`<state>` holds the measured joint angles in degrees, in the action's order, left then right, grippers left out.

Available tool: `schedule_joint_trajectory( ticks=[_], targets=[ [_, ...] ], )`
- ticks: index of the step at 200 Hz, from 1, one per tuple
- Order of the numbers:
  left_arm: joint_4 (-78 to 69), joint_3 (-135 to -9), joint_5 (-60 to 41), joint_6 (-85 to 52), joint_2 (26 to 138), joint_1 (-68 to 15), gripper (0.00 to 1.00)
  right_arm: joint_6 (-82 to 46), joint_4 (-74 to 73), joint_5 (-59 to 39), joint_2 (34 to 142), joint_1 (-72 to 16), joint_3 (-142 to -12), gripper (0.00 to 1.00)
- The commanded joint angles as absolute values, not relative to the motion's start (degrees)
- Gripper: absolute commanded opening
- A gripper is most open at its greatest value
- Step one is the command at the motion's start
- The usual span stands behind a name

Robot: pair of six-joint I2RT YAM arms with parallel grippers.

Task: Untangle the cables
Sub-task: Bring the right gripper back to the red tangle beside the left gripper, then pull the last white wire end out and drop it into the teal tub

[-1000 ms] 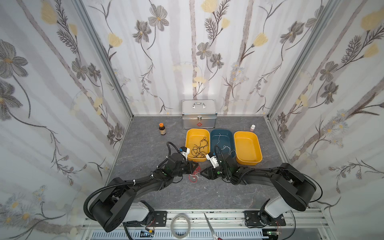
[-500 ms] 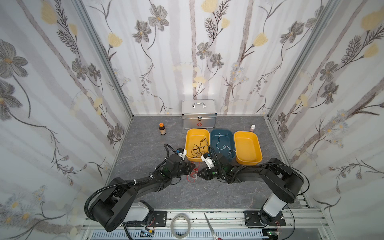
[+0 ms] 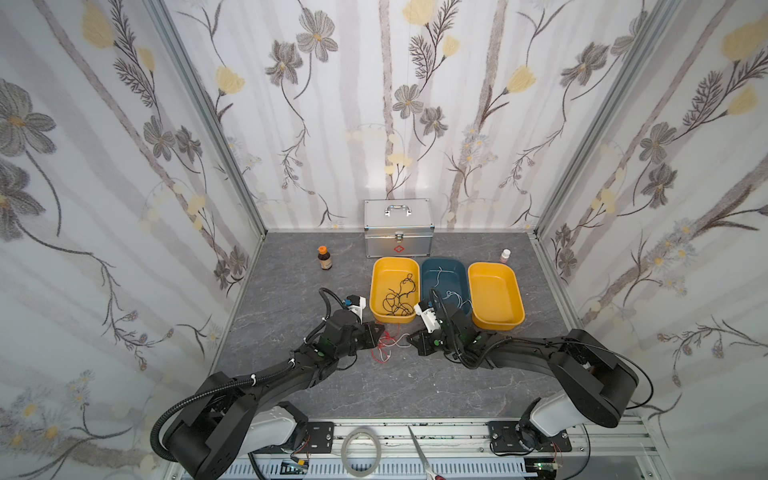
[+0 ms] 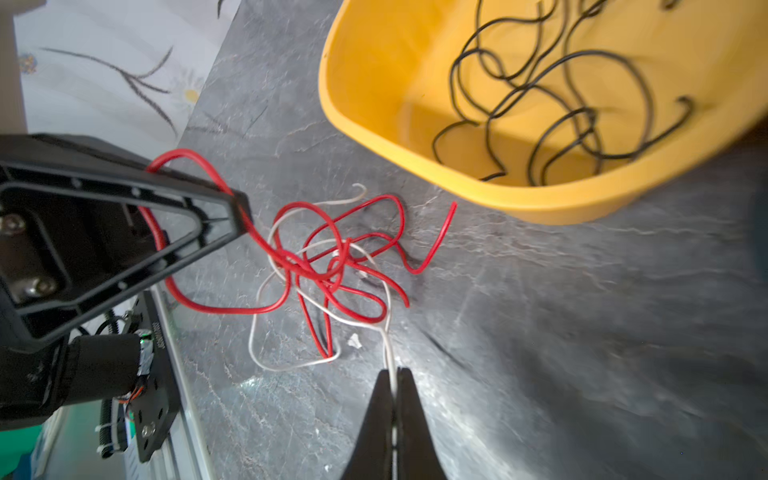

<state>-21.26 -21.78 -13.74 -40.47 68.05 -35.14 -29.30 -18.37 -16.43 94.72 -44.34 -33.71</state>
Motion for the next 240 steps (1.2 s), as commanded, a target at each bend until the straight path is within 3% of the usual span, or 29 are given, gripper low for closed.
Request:
schedule_joint_trajectory(
  ticks=[1,83,240],
  targets=[
    [-16.7,-21.3,-10.6,-39.2,66.1,-34.7,0.04,-29.0,-16.0,-10.2,90.0,-41.9,-32.5,0.00],
    [-9.5,-21.0,-7.7,-38.3,62.0,-33.0,0.04,-29.0,-7.9,-1.0,71.3,-31.2,-27.8,0.00],
    [-6.8,-20.4,-8.0,-38.7,60.0,-30.7,0.03,-25.9,1.5,-3.3,56.2,-18.9,-28.4,0.00]
  ],
)
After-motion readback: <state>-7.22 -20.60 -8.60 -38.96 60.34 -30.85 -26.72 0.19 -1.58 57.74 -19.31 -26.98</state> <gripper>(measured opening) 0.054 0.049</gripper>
